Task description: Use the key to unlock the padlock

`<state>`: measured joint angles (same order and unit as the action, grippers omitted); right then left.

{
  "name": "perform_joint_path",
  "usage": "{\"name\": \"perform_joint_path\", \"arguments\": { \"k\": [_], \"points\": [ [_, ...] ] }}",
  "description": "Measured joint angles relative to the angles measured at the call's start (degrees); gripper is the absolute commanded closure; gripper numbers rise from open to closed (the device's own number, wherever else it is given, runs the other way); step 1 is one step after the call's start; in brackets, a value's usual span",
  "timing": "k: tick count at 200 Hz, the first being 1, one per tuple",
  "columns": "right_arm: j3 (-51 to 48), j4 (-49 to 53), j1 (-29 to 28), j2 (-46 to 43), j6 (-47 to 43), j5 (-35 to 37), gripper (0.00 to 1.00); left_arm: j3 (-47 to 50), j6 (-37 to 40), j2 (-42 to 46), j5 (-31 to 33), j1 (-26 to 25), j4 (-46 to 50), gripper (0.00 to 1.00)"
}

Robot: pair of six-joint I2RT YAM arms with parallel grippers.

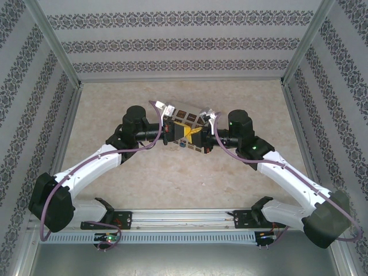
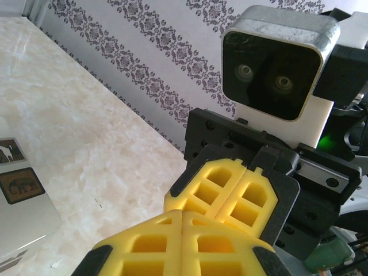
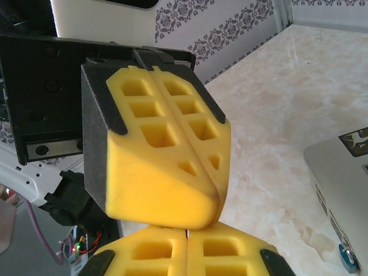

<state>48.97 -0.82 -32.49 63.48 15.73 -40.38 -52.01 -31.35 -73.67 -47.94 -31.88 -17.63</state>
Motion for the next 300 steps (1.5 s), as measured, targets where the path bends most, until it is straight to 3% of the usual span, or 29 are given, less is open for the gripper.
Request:
{"name": "perform_joint_path", "arguments": {
  "k": [54, 87, 166, 300],
  "points": [
    [-1.1, -3.3, 2.1, -0.7, 3.9, 0.4, 0.55, 0.0, 0.7, 1.0, 3.5, -0.1, -0.9, 1.00],
    [-4.9, -7.9, 5.1, -4.2, 8.1, -0.1, 0.46, 0.0, 1.2, 1.6, 7.0, -0.1, -0.8, 1.00],
    [-8.3, -23.4, 5.7, -2.3, 21.3, -3.1, 0.51, -0.3, 1.4, 1.6, 9.0, -0.1, -1.4, 1.00],
    [-8.3, -28.3, 3.3, 4.1, 24.3, -4.1, 0.69, -0.3, 1.4, 1.6, 9.2, -0.1, -2.4, 1.00]
  ]
}}
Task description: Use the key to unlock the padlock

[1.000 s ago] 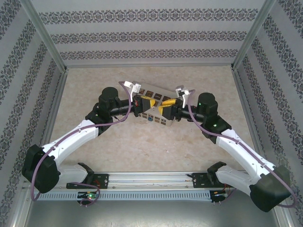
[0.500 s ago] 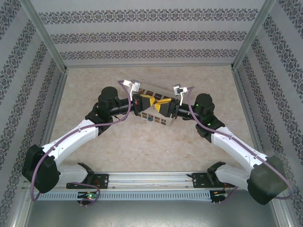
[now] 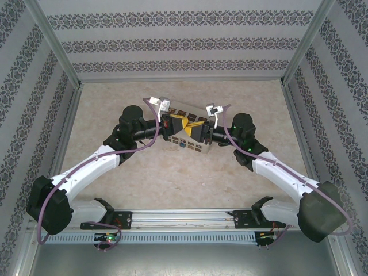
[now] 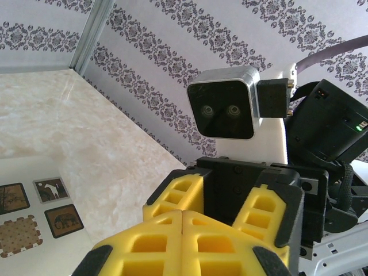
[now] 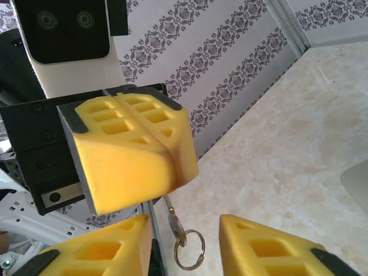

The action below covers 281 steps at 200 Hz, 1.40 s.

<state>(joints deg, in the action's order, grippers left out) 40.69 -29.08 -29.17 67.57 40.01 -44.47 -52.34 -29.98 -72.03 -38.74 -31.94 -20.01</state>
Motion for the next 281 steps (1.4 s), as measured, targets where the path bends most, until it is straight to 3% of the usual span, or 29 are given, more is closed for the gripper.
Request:
{"name": "perform_joint_path", "arguments": {
  "k": [69, 110, 131, 141, 179, 230, 247, 281],
  "points": [
    [0.1, -0.8, -0.3, 0.8, 0.8, -1.2, 0.99, 0.0, 0.0, 0.0, 0.7, 0.0, -0.1, 1.00],
    [0.1, -0.9, -0.3, 0.7, 0.3, -1.1, 1.00, 0.0, 0.0, 0.0, 1.6, 0.0, -0.1, 1.00],
    [0.1, 0.0, -0.3, 0.3, -0.9, -0.6, 1.00, 0.2, 0.0, 0.2, 2.2, 0.0, -0.1, 0.84],
    [0.1, 1.5, -0.2, -0.2, -1.8, -0.4, 1.00, 0.3, -0.1, 0.5, 3.0, 0.1, -0.2, 0.71],
    [0.2, 10.3, 0.4, -2.0, -7.8, 1.4, 1.00, 2.2, -0.6, 4.4, 6.4, 0.9, -0.6, 0.43],
    [2.4, 24.1, 1.1, -2.1, -17.8, 5.6, 1.00, 4.9, 1.0, 7.9, 13.5, 2.1, 6.7, 0.22],
    [3.1, 25.5, 1.7, -0.8, -19.4, 6.5, 1.00, 7.0, 1.6, 8.0, 16.2, 2.1, 9.9, 0.10],
    [4.4, 25.3, 2.8, 6.0, -18.9, 7.6, 1.00, 13.7, 0.1, 6.5, 20.2, 2.1, 11.1, 0.07]
  ]
}}
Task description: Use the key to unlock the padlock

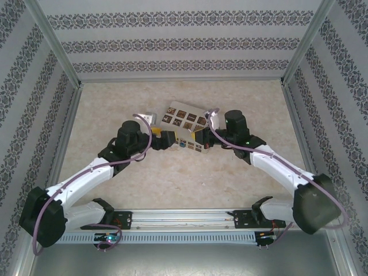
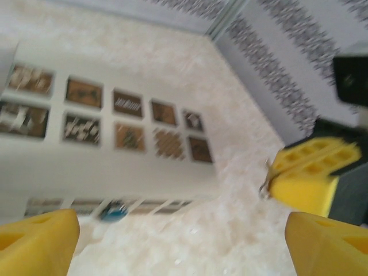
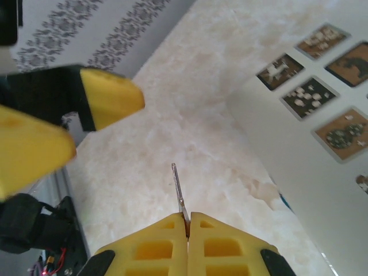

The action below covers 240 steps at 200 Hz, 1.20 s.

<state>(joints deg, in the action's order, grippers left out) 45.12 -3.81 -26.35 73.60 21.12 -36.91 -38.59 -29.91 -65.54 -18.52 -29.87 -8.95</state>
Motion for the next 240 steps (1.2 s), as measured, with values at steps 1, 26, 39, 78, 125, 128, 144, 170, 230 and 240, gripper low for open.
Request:
{"name": "perform_joint_path", "arguments": {
  "k": [1, 26, 39, 78, 125, 128, 144, 170, 230, 240],
  "points": [
    [0.1, -0.1, 0.0, 0.3, 0.1, 0.0, 1.00, 0.1, -0.1, -0.1, 0.0, 0.0, 0.0, 0.07],
    [0.3, -3.3, 0.8, 6.0, 2.9, 0.1, 1.00, 3.0, -0.5, -3.6, 0.2, 0.0, -0.1, 0.11],
    [0.3, -5.6, 1.1, 8.8, 4.9, 0.1, 1.00, 4.2, -0.3, -4.8, -0.1, 0.0, -0.9, 0.14],
    [1.5, -9.3, 1.6, 14.2, 8.5, 0.2, 1.00, 5.2, 0.1, -8.8, -1.3, 0.0, -3.6, 0.22],
    [2.1, -11.4, 2.6, 17.7, 10.5, 0.3, 1.00, 5.2, -0.3, -14.3, -2.9, 0.0, -7.4, 0.23],
    [2.1, -11.5, 2.7, 17.9, 10.5, 0.3, 1.00, 5.2, -0.3, -14.5, -2.9, 0.0, -7.7, 0.24],
    [2.2, -11.5, 3.2, 18.8, 10.7, 0.2, 1.00, 5.2, -0.5, -15.6, -3.5, 0.0, -8.8, 0.25],
    [2.2, -11.4, 3.7, 20.6, 10.7, 0.2, 1.00, 4.6, -0.5, -17.9, -4.2, 0.0, -10.1, 0.27],
    [2.2, -12.4, 3.7, 21.5, 11.7, 0.0, 1.00, 3.8, -1.4, -23.4, -5.3, 0.0, -15.3, 0.31],
    [2.2, -12.4, 3.7, 21.5, 11.8, 0.0, 1.00, 3.8, -1.6, -24.4, -5.4, 0.0, -16.7, 0.32]
  ]
}}
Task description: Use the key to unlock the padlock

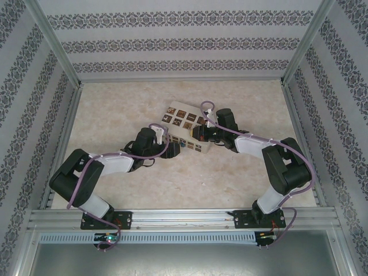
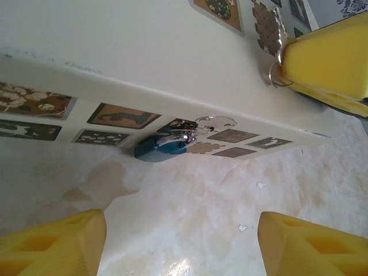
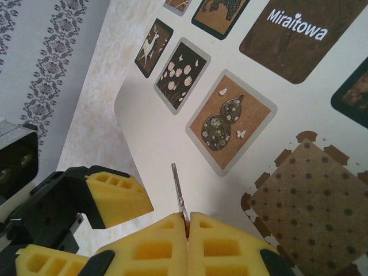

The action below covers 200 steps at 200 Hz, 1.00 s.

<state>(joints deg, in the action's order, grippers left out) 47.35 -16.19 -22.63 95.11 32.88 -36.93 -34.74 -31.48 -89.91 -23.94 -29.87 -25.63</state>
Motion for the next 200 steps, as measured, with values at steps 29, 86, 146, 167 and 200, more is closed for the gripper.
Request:
{"name": "perform_joint_path", "arguments": {
  "k": [29, 86, 146, 167, 200],
  "points": [
    [0.0, -0.3, 0.0, 0.1, 0.0, 0.0, 1.00, 0.0, -0.5, -3.3, -0.5, 0.0, -4.0, 0.35],
    [-0.4, -1.1, -0.1, 0.1, 0.0, 0.0, 1.00, -0.3, -2.1, -8.5, -1.9, 0.0, -10.3, 0.45],
    [-0.7, -1.7, -0.1, 0.1, 0.0, 0.0, 1.00, -1.5, -2.9, -13.0, -2.4, 0.0, -14.5, 0.47],
    [-0.7, -1.7, -0.1, 0.1, 0.0, 0.0, 1.00, -2.3, -3.1, -14.4, -2.4, 0.0, -15.4, 0.46],
    [-0.7, -1.7, -0.1, 0.1, 0.0, 0.0, 1.00, -4.2, -3.1, -16.2, -2.4, 0.0, -16.5, 0.46]
  ]
}}
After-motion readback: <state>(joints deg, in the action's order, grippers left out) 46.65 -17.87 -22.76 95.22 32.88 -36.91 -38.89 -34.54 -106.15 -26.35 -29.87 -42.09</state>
